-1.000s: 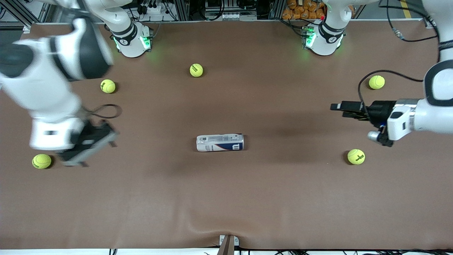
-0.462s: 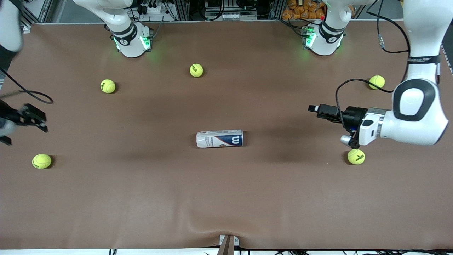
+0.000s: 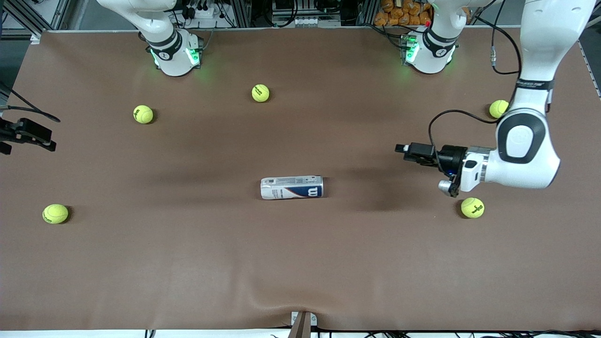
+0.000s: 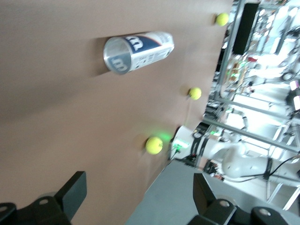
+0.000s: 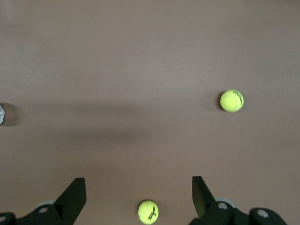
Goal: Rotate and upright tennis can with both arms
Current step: 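Close the left gripper around the open end of the can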
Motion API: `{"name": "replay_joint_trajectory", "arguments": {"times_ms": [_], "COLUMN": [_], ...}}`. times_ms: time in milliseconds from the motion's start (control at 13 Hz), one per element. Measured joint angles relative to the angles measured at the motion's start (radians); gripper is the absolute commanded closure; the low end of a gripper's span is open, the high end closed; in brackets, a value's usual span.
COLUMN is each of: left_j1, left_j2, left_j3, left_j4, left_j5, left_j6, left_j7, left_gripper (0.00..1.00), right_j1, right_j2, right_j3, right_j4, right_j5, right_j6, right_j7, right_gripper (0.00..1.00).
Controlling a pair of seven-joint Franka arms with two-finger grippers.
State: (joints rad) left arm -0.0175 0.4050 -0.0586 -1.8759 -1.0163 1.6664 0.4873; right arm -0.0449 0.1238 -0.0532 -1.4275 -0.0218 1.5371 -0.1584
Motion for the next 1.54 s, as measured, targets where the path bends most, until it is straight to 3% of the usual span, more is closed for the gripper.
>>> {"name": "replay_joint_trajectory", "arguments": {"times_ms": [615,846,1077,1538], "left_j1": [-0.08,-0.127,-0.138,-0.216], "left_j2": [0.136,0.205,0.271,0.296], "left_j3": [-0.067,-0.068,-0.068,-0.068], "left_j4": [-0.02,-0.017,0.008,0.044], "left_j5": [-0.217,-0.349,-0.409,-0.538], "left_j6": [0.21,0.259,0.267,0.332], "left_j7": [0.15,0.274,0.335,0.342], "left_gripper": [0.0,0.0,0.0,0.0], "right_j1": [-0.006,-0.006,-0.006,-0.009], "right_j2": [-0.096,-0.11,-0.125,-0.127], "right_j3": [-0.015,-0.018,-0.021,-0.028], "right_j4": [-0.097,-0.097,-0.093,-0.067], "right_j5": [0.071,0.07,0.057,0.003], "right_j6": [-0.104,-0.127,-0.159,-0.169], "right_j7": [0.163,0.169,0.169,0.169], "right_gripper": [0.0,0.0,0.0,0.0]}}
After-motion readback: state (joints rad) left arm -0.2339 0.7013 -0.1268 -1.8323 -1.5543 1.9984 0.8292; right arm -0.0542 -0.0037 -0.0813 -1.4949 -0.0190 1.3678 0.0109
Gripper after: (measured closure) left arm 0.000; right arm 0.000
